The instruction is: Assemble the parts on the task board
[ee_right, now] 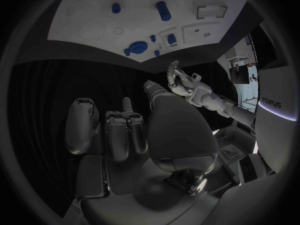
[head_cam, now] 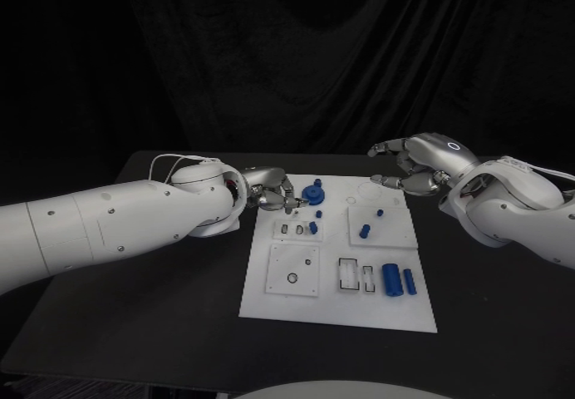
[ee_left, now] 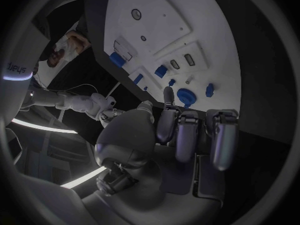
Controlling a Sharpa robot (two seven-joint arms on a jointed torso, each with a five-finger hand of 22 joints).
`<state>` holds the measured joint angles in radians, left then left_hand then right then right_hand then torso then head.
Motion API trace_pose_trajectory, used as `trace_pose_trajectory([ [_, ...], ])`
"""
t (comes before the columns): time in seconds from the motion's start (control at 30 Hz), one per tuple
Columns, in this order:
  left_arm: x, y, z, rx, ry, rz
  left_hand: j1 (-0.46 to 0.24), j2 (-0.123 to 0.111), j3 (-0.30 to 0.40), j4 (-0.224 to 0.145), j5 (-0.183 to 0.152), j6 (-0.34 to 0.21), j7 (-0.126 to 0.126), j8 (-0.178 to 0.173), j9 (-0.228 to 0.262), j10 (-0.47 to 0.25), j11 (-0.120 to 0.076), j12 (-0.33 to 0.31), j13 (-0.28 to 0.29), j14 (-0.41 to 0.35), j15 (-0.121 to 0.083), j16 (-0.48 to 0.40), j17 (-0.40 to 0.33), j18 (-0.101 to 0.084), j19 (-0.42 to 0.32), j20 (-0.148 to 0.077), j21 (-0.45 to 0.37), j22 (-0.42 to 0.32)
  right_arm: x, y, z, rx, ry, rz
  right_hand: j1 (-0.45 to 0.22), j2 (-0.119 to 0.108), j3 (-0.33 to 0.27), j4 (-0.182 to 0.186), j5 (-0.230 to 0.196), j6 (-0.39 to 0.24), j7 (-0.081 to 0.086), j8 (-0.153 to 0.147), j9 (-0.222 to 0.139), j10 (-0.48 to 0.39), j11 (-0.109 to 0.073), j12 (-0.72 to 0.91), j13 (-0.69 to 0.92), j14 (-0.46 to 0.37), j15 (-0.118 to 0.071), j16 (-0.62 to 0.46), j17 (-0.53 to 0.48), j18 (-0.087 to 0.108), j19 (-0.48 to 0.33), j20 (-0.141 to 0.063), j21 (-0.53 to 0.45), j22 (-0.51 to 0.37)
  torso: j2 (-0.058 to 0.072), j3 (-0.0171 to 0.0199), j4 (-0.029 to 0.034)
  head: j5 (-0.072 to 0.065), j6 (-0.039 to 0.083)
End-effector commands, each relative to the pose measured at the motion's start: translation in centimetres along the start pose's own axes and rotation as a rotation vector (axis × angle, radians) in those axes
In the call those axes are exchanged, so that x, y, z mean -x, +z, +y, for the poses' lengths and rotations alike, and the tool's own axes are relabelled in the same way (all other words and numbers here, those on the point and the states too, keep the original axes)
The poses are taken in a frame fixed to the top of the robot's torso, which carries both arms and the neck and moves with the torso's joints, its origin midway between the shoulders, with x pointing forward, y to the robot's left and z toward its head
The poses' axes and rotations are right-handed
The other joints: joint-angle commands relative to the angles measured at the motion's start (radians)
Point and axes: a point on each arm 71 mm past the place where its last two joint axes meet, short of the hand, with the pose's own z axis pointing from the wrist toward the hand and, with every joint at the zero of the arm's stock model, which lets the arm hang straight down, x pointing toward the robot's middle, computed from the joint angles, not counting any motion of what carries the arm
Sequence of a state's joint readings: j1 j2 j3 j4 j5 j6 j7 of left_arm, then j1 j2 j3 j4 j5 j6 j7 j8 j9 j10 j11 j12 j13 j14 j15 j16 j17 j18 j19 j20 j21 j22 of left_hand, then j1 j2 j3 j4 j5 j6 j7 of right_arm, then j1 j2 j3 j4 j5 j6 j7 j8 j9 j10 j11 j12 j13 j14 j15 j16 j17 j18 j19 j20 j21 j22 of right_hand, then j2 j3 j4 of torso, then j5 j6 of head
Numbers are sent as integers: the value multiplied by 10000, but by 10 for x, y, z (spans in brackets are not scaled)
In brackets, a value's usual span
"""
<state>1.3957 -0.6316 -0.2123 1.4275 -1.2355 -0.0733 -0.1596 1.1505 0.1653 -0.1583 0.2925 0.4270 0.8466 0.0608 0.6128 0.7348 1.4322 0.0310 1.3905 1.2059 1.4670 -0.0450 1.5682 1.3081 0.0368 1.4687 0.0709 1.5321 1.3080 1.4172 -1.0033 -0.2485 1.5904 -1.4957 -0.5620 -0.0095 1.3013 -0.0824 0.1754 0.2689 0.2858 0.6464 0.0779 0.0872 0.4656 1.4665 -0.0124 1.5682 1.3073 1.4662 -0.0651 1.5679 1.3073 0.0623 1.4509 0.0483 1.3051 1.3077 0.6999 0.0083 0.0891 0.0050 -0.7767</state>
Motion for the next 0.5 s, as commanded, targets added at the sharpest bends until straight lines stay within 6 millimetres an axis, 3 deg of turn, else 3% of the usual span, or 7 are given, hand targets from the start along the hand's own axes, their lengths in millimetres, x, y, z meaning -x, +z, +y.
trace_pose_trajectory([
  [0.03,0,4,-2,1015,685,-30,-70,-48,-72,-10,11,76,-116,109,309,1386,-442,1803,3649,1038,-112,26,2627,-123,267,-121,57,1724,-2,-2,-2,-339,44,154,98,32,34,3,-14,68,18,64,-17,1042,59,26,2635,1046,26,29,2635,-74,46,14,53,1911,8,96,-72,8,-92],
  [0.13,0,8,-9,1022,964,-150,-74,-88,-82,-11,7,112,-154,164,527,1386,-481,1803,3649,1038,-155,26,2627,-133,306,-162,67,1761,-2,-3,-3,-398,47,173,93,34,33,6,-16,75,20,65,-19,1042,61,26,2635,1046,27,29,2635,-76,50,14,60,1913,31,124,-85,-22,-155],
  [0.27,0,13,-16,1078,1376,-269,-227,-109,-154,0,-5,171,-195,196,792,1386,-530,1803,3649,1038,-207,26,2627,-132,315,-216,58,1757,-2,-3,-3,-466,46,199,89,35,30,9,-17,80,22,65,-21,1042,62,26,2635,1046,27,29,2635,-74,46,15,52,1911,28,83,-68,-53,-231],
  [0.33,-1,15,-19,1152,1497,-257,-335,-95,-198,3,-7,234,-221,199,921,1386,-561,1803,3649,1038,-237,26,2627,-132,322,-246,53,1757,-2,-3,-3,-494,45,235,78,36,25,17,-20,93,25,67,-25,1042,64,26,2635,1046,29,29,2635,-75,49,15,56,1912,39,88,-81,-31,-247],
  [0.37,-1,16,-20,1184,1539,-246,-366,-97,-214,3,-8,251,-228,196,953,1386,-568,1803,3649,1038,-245,26,2627,-130,320,-254,50,1752,-2,-3,-3,-506,45,256,67,38,20,25,-22,110,28,70,-30,1042,66,26,2635,1046,30,29,2635,-73,47,16,50,1910,59,96,-128,17,-256],
  [0.5,-3,20,-25,1345,1702,-119,-618,-161,-383,2,-16,444,-293,149,1202,1386,-638,1803,3649,1038,-313,26,2627,-132,339,-322,39,1755,-3,-2,-4,-574,38,354,44,43,4,39,-23,200,32,92,-48,1042,71,26,2635,1046,36,29,2635,-75,52,20,57,1911,39,75,-130,34,-345],
])
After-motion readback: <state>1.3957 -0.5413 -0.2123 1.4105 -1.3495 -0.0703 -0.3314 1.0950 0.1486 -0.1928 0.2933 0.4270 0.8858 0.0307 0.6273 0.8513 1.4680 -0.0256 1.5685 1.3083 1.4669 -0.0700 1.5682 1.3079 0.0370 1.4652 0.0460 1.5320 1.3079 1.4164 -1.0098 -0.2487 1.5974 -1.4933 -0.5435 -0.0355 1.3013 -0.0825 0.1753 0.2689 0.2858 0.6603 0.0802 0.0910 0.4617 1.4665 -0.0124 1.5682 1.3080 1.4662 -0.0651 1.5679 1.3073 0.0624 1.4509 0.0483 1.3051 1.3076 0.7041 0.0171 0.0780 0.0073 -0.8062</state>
